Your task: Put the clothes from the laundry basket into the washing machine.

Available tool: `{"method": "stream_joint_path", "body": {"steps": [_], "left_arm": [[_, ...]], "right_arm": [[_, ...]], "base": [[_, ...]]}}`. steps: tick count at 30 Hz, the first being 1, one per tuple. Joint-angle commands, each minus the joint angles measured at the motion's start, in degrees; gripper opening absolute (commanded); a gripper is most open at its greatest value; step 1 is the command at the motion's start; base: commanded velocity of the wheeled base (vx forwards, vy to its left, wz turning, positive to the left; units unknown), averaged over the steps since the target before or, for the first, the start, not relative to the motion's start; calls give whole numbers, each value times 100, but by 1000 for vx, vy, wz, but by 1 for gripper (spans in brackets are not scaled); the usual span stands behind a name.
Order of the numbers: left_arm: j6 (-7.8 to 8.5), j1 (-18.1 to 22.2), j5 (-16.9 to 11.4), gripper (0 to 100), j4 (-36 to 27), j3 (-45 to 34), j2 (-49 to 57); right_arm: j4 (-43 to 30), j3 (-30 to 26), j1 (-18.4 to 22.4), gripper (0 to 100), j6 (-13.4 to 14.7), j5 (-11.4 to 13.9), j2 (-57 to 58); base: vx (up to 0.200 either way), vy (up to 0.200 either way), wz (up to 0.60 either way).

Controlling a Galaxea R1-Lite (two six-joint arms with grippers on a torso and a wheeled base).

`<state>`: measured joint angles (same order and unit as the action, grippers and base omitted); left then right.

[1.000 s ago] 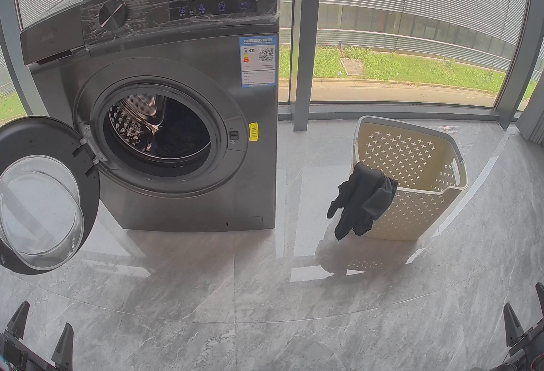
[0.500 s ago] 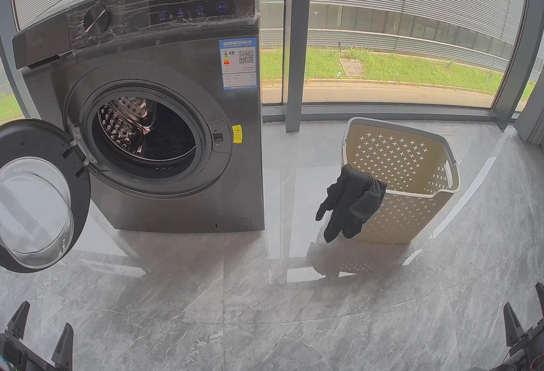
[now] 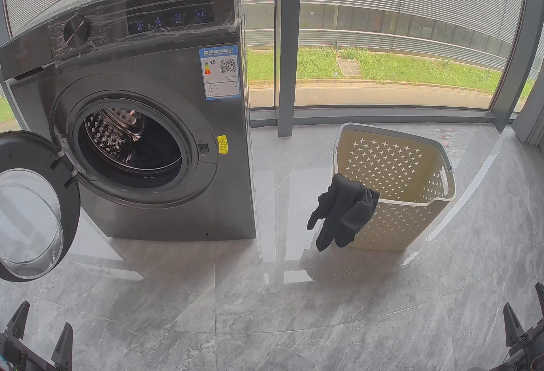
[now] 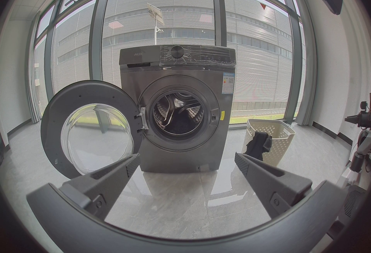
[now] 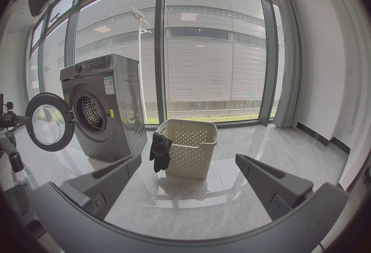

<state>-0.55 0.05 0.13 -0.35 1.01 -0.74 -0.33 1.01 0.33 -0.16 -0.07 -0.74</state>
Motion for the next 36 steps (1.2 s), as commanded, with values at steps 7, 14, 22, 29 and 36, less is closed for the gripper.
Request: {"method": "stream_joint_path", "body": {"steps": [7,14,22,29,36], "left_arm": [[-24,4,13,100,0,-92,74],[-24,4,13,100,0,-92,74],[-15,4,13,100,0,-92,74],[-15,4,13,100,0,-92,74],[-24,4,31,100,0,-92,74]], "right_arm": [[-2,-92,2,100,-2,-1,22],[-2,-92,2,100,-2,-1,22],[-2,-92,2,100,-2,-1,22],[-2,-92,2,100,-2,-1,22],[-2,-92,20,100,-2,-10,22]], "base": [[0,0,0],[0,0,0],[0,-175,0],[0,-200,0],[0,-143,0]]}}
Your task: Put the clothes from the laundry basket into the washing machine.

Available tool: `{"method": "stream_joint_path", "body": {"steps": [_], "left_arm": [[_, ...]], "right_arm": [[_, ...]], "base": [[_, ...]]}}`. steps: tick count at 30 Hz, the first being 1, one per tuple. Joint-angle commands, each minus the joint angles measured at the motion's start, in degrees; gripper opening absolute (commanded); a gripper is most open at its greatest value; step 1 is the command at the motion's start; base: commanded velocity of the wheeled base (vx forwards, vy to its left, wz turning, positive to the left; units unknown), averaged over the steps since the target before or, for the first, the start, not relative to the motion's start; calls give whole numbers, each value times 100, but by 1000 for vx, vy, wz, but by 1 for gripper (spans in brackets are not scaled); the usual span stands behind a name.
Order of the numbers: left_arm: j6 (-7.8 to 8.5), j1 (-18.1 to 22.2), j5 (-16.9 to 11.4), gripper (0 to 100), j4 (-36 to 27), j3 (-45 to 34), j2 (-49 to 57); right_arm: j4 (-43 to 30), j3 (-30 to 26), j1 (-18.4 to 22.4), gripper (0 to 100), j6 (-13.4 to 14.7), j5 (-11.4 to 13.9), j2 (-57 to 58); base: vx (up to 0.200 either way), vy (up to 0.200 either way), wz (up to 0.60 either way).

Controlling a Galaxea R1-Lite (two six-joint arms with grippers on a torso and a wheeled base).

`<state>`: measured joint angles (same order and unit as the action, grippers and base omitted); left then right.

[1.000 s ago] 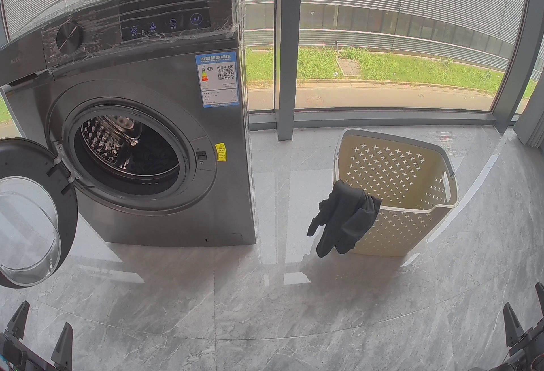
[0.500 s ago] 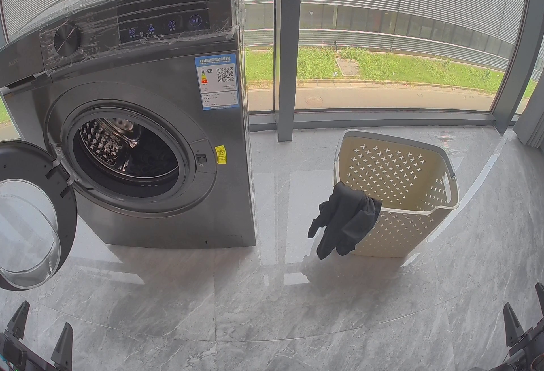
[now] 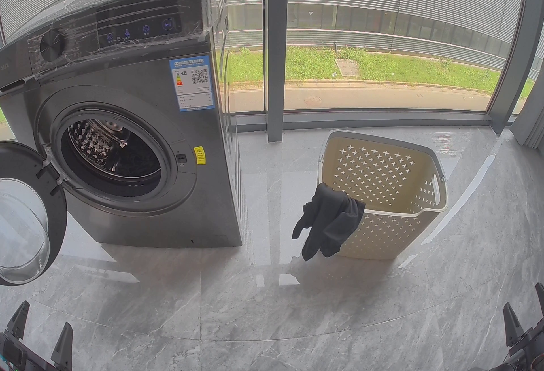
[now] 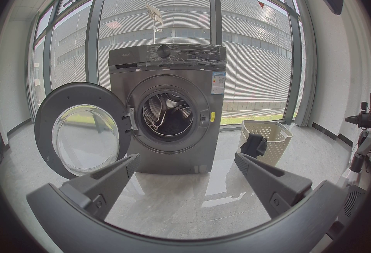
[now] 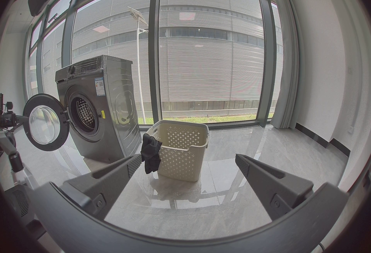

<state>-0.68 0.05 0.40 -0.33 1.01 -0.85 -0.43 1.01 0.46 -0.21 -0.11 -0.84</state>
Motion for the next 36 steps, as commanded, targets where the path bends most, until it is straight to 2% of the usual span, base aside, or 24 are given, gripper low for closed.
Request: {"method": "stream_joint_path", "body": {"steps": [1,8,10,13,15,17,18,19,20,22,23,24,25,26,27,28,33,36], "left_arm": [[-11,4,4,100,-2,-92,85],[51,4,-23,100,-2,-92,85],[-28,4,-31,100,-2,-92,85],[-11,4,-14,100,-2,-92,85],[-20,-5,-14,100,-2,-92,85],[-2,4,-14,100,-2,-92,85],[-2,4,-14,100,-2,-92,85],[24,4,-23,100,-2,-92,85],[33,4,-23,100,-2,-92,85],[-2,4,4,100,-2,-92,85],[-2,4,4,100,-2,-92,85],[-20,4,4,100,-2,-92,85],[-20,4,4,100,-2,-92,85],[-20,4,13,100,-2,-92,85],[-20,4,13,100,-2,-92,85],[-11,4,4,100,-2,-92,85],[-20,4,4,100,-2,-92,85],[-11,4,4,100,-2,-92,85]], "right_arm": [[8,-92,6,100,3,-7,31],[8,-92,6,100,-23,11,31],[8,-92,6,100,-14,37,31],[104,-31,6,100,-137,152,40],[394,549,-20,100,-129,380,14],[359,1217,-20,100,-102,600,-232],[359,1217,-20,100,-102,600,-232],[183,1516,-38,100,-85,767,-821],[148,1551,-55,100,-67,828,-979],[139,1498,-152,100,21,1259,-1621],[139,1498,-152,100,21,1259,-1621],[157,1507,-240,100,126,1690,-2350],[175,1542,-284,100,161,1901,-2711],[227,1604,-310,100,161,2094,-3159],[227,1604,-310,100,161,2094,-3159],[429,1771,-372,100,153,2270,-3862],[1466,2061,-978,100,240,2296,-5822],[2222,2017,-1540,100,504,2182,-6666]], "base": [[0,0,0],[0,0,0],[0,0,0],[200,0,0],[200,0,0],[200,0,0],[200,0,0],[200,0,0],[200,0,0],[200,0,0],[200,0,0],[200,0,0],[200,0,0],[0,0,0],[0,0,0],[0,0,0],[0,0,0],[0,0,0]]}}
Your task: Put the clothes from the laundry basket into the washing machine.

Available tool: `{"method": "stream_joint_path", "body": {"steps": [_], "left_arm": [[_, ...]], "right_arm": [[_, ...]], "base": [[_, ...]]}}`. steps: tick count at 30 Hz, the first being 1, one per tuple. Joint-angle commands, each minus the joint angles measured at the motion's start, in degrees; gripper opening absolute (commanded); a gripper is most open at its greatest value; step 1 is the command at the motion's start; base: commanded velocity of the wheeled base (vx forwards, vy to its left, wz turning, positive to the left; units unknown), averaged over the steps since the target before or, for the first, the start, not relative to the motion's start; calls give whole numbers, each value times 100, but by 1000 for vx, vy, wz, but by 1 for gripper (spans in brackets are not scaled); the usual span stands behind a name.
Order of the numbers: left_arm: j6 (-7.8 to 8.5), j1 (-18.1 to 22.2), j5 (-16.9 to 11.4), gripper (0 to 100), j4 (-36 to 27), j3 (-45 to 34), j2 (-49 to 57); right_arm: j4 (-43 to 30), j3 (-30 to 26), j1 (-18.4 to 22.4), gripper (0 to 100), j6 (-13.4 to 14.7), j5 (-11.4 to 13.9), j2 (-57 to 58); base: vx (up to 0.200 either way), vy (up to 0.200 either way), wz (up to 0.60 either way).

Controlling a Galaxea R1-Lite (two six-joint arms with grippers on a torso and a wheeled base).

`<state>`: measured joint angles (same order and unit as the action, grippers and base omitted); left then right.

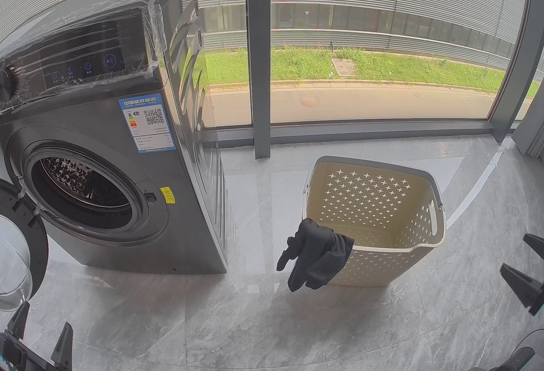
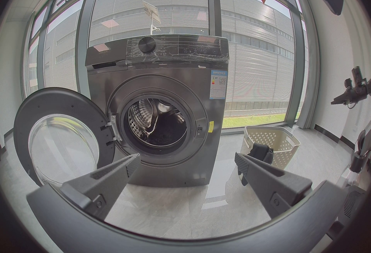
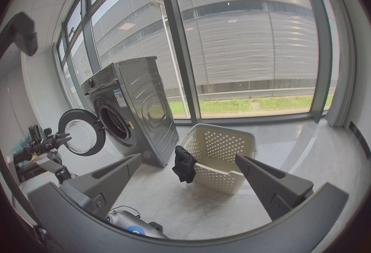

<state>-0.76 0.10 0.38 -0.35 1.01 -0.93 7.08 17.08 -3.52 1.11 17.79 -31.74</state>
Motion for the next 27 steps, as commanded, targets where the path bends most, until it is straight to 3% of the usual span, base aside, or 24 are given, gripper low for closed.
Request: {"method": "stream_joint_path", "body": {"steps": [1,4,7,13,19,27], "left_arm": [[-4,-1,6,100,0,-92,93],[-12,-1,15,100,0,-92,93],[-12,-1,6,100,0,-92,93],[-21,-1,-11,100,0,-92,93],[14,-1,-38,100,0,-92,93],[5,-1,-47,100,0,-92,93]], "right_arm": [[1647,410,-1388,100,487,243,-3760],[2122,454,-2240,100,1067,-531,-4296],[2667,516,-2697,100,1568,-1119,-4894],[3510,604,-2662,100,1559,-1445,-5922],[3634,1078,-2618,100,1612,-2016,-7021],[3634,1483,-2689,100,1568,-2033,-7786]], "base": [[0,0,0],[0,0,0],[0,0,0],[0,0,0],[0,0,0],[0,0,0]]}}
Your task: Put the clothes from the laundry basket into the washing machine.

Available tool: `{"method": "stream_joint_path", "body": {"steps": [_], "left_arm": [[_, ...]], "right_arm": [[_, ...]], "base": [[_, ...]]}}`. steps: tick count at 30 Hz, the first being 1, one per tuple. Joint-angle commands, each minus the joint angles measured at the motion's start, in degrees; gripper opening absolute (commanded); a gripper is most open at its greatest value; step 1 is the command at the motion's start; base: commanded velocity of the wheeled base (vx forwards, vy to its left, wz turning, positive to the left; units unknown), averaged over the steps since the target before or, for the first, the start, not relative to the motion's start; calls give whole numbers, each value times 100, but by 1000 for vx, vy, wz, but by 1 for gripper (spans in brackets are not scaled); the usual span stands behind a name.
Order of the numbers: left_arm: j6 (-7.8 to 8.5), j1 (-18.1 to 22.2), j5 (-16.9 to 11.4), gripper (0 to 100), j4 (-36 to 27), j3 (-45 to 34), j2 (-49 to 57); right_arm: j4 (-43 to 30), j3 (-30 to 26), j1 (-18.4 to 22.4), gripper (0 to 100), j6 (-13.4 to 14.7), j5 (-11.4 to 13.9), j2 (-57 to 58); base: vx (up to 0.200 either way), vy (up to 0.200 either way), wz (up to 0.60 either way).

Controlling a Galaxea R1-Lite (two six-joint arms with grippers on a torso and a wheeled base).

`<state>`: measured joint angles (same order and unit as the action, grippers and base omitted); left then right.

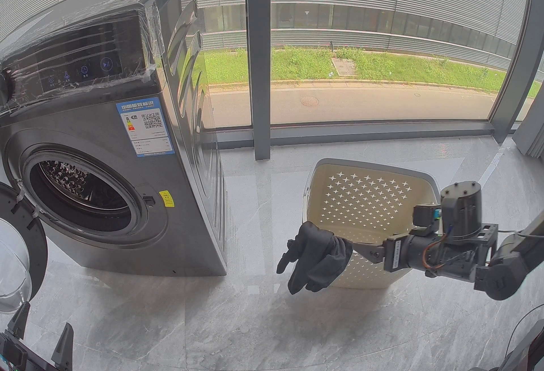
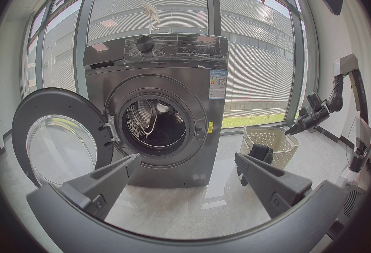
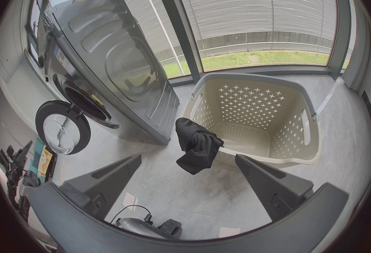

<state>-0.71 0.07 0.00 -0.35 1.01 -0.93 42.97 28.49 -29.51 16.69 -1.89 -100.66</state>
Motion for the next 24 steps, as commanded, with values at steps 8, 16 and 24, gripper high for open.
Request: {"method": "stream_joint_path", "body": {"steps": [8,16,24], "left_arm": [[0,1,-18,100,9,-92,93],[0,-7,-18,100,0,-92,93],[-8,-7,-53,100,0,-92,93]], "right_arm": [[352,500,-204,100,-113,-330,-1703],[1363,649,-186,100,-351,-400,-2687],[1548,974,-125,100,-412,-277,-2942]], "base": [[0,0,0],[0,0,0],[0,0,0]]}}
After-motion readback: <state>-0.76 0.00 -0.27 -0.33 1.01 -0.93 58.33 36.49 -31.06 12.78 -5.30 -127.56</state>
